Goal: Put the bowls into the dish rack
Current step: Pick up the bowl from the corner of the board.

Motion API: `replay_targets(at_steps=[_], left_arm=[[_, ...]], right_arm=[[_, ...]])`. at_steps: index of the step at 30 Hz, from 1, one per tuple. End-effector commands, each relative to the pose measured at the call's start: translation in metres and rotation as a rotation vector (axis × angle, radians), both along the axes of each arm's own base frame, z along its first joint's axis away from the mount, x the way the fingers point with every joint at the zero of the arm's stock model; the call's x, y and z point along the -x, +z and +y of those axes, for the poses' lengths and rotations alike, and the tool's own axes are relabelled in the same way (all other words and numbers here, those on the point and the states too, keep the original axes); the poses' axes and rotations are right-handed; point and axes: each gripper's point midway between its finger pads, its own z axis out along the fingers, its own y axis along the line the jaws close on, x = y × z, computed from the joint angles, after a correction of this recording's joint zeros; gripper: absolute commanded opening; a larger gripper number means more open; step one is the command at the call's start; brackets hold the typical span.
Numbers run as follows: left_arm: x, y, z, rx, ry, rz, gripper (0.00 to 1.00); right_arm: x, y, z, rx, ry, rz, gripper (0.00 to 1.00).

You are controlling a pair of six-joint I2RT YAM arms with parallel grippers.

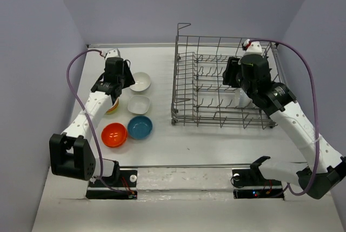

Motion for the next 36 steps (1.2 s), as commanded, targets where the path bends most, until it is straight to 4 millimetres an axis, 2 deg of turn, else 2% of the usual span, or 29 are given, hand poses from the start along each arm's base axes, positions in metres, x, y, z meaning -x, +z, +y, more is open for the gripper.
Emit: replay_targets(at_steps=[1, 5, 10, 12, 13, 14, 19, 25, 31, 36], left_arm=[[-0.022, 0.027, 0.006, 0.01, 0.055, -0.057, 0.57], [-0.035, 0.011, 0.009, 0.001, 0.081, -0.019, 0.57], [-0.049, -0.008, 0.022, 0.016, 0.11, 0.027, 0.57], [-0.051, -0.013, 0.023, 0.019, 0.1, 0.048, 0.56], [-0.054, -0.009, 0.025, 0.023, 0.104, 0.052, 0.56], [-0.054, -0.022, 0.027, 0.011, 0.109, 0.103, 0.56], [-0.063, -0.039, 0.026, 0.009, 0.102, 0.143, 0.56], [-0.071, -0.044, 0.025, 0.008, 0.099, 0.153, 0.56], [-0.073, -0.062, 0.024, 0.008, 0.1, 0.196, 0.55], [-0.075, -0.07, 0.019, 0.019, 0.081, 0.21, 0.55]], right_arm=[[0.009, 0.026, 0.012, -0.135, 0.062, -0.091, 0.57], [0.017, 0.028, 0.009, -0.151, 0.071, -0.103, 0.56], [0.027, 0.027, 0.001, -0.146, 0.063, -0.12, 0.58], [0.029, 0.026, -0.002, -0.14, 0.055, -0.123, 0.59], [0.029, 0.025, -0.003, -0.136, 0.054, -0.122, 0.59], [0.03, 0.024, -0.004, -0.133, 0.052, -0.122, 0.59], [0.034, 0.02, -0.005, -0.136, 0.054, -0.116, 0.6], [0.036, 0.016, -0.009, -0.127, 0.049, -0.114, 0.6], [0.037, 0.012, -0.015, -0.11, 0.024, -0.113, 0.61], [0.034, 0.006, -0.013, -0.1, 0.026, -0.096, 0.62]])
